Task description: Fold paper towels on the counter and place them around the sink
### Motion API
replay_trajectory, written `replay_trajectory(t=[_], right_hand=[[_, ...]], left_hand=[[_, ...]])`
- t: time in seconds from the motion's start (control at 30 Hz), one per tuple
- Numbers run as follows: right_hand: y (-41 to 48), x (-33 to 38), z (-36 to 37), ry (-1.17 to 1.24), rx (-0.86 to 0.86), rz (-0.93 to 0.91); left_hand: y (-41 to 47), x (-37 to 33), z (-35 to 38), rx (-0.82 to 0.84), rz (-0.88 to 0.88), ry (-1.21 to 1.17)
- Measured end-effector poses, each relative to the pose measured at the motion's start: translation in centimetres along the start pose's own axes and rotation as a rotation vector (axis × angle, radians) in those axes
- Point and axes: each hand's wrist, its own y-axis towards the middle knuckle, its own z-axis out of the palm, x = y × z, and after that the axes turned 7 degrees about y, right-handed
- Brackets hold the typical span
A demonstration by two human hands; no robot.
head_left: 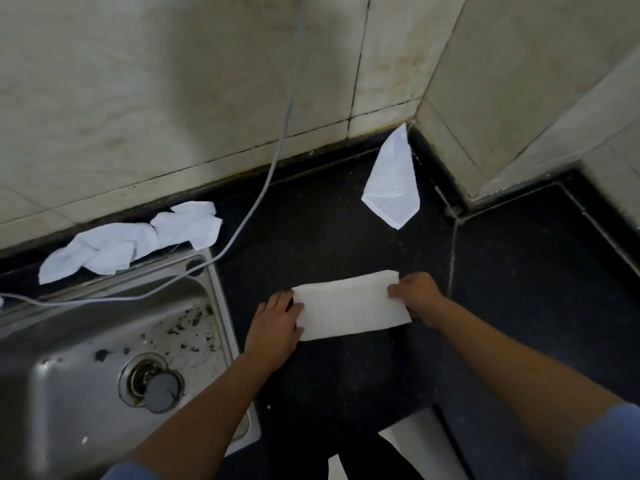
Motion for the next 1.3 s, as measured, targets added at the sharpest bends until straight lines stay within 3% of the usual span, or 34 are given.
replay_trajectory(t=[0.1, 0.27, 0.5, 0.67, 0.83, 0.9, 1.03, 1.3], right_hand=[[-2.6, 2.0, 1.7, 0.138, 0.129, -0.015], [-4.3, 3.6, 8.3, -0.065, 0.208, -0.122], [-3.5, 2.9, 14.1, -0.379, 0.178, -0.241], [-3.3, 1.9, 13.7, -0.276, 0.317, -0.27], [-2.0, -1.2, 9.0, -0.718, -0.048, -0.975], [-1.4, -2.7, 8.2, -0.951, -0.053, -1.107], [-0.2, -5.0, 7.6, -1.255, 0.145, -0.954], [0.4, -2.6, 5.7, -1.283, 0.204, -0.965]], left_hand=[[-1.3, 1.2, -0.3, -0.075, -0.096, -0.055], [-3.4, 3.1, -0.5, -0.08, -0.189, -0.066], [-5.7, 4.4, -0.1, -0.077, -0.236, -0.102], [-5.1, 3.8, -0.3, -0.069, -0.207, -0.111], [-1.9, 0.8, -0.9, -0.043, 0.016, -0.057], [-0.3, -0.5, -1.1, 0.055, 0.103, 0.033], [1.2, -0.1, 0.0, 0.228, 0.122, 0.158], [0.6, 0.3, 0.5, 0.209, 0.086, 0.133]])
